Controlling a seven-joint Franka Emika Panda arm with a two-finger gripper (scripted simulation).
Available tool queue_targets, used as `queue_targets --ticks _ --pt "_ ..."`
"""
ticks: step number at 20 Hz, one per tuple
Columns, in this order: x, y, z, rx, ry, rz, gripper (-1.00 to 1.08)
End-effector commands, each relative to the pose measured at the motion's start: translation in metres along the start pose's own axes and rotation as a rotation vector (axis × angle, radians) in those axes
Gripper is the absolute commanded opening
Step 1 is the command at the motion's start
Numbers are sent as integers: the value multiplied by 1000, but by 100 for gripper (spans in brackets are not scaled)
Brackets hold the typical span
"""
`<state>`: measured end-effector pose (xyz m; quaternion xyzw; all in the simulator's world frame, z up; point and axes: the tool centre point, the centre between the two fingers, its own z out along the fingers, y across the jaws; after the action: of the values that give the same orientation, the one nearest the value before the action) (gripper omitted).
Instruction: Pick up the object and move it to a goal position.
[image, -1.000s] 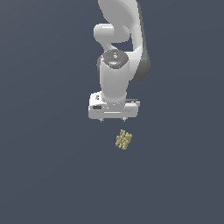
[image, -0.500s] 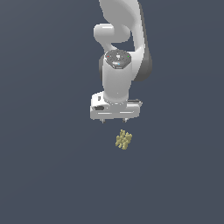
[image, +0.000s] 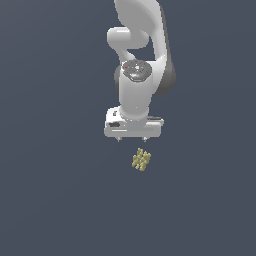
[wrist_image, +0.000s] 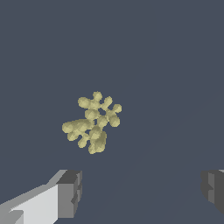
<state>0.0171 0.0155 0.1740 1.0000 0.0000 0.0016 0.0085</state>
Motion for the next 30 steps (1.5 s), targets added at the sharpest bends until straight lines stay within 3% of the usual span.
queue_targets --ticks 1,19,30 --pt "2 -3 3 1 0 34 100" --pt "24 -36 32 14 -6 428 100" --pt "29 -46 42 16 -8 546 100"
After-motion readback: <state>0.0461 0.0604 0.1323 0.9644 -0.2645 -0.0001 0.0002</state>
